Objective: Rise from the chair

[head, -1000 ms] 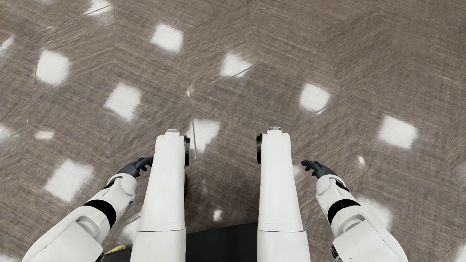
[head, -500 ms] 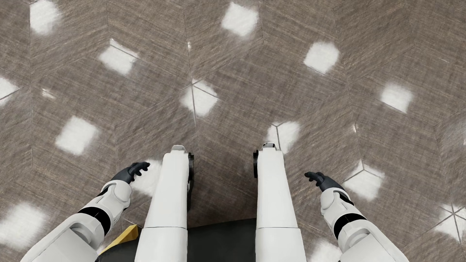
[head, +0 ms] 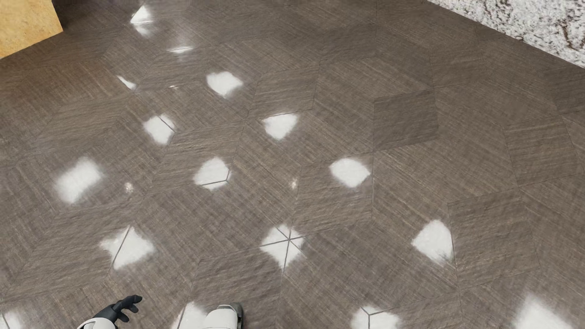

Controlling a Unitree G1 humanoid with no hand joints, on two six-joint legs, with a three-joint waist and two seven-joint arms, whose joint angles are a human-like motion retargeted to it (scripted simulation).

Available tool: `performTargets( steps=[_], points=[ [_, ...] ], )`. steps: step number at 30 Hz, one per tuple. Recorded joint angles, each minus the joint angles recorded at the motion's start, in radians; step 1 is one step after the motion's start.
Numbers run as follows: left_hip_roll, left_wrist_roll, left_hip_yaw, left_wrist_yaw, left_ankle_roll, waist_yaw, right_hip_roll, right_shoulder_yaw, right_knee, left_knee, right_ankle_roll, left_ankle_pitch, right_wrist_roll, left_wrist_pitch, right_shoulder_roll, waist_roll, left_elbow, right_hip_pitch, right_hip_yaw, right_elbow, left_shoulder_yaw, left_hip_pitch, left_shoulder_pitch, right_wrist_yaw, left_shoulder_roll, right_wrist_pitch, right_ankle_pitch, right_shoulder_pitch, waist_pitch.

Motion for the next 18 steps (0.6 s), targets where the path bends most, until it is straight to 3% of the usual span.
performTargets(
  steps=[4,6,9,10,13,16,18],
  points=[
    [0.019,0.015,0.025,-0.023,0.059,-0.004,-0.039,-0.034,-0.053,-0.23,0.026,0.023,0.02,0.006,0.006,-0.018,0.023,0.155,-0.042,-0.021,-0.005,0.045,0.009,-0.021,0.018,-0.025,-0.033,-0.019,-0.043],
    [-0.006,0.026,0.051,-0.033,0.042,0.001,-0.09,-0.047,-0.023,-0.166,0.082,0.066,0.042,0.003,-0.002,-0.023,0.025,0.207,-0.062,-0.046,0.003,0.061,0.011,-0.051,0.003,-0.044,0.002,-0.018,-0.049],
    [-0.075,0.046,0.056,-0.024,0.154,-0.013,-0.167,-0.079,0.303,-0.199,0.181,0.064,0.044,0.007,-0.003,-0.031,0.017,0.108,-0.02,-0.068,-0.032,0.172,0.027,-0.063,-0.009,-0.045,0.208,0.003,-0.056],
    [-0.093,0.058,0.066,-0.02,0.189,-0.032,-0.171,-0.101,0.452,-0.248,0.173,0.073,0.049,0.008,0.009,-0.04,0.007,0.033,0.007,-0.071,-0.049,0.23,0.023,-0.074,0.004,-0.044,0.269,0.002,-0.044],
    [-0.115,0.051,0.078,0.009,0.207,-0.096,-0.095,-0.16,0.683,-0.302,0.125,0.04,0.035,0.01,0.049,-0.035,0.006,-0.189,0.083,-0.07,-0.114,0.342,-0.013,-0.074,0.03,-0.036,0.157,0.032,-0.009],
    [-0.121,0.017,0.084,0.014,0.203,-0.143,0.024,-0.183,0.454,-0.362,0.073,-0.027,0.011,-0.004,0.079,-0.032,-0.001,-0.356,0.123,-0.043,-0.109,0.45,-0.034,-0.023,0.06,-0.021,0.111,0.051,-0.002],
    [-0.129,0.005,0.09,0.027,0.205,-0.16,0.093,-0.189,0.134,-0.392,0.057,-0.063,0.035,-0.017,0.094,-0.035,0.005,-0.378,0.119,-0.02,-0.125,0.523,-0.035,-0.039,0.075,-0.027,0.183,0.063,-0.005]
  ],
)
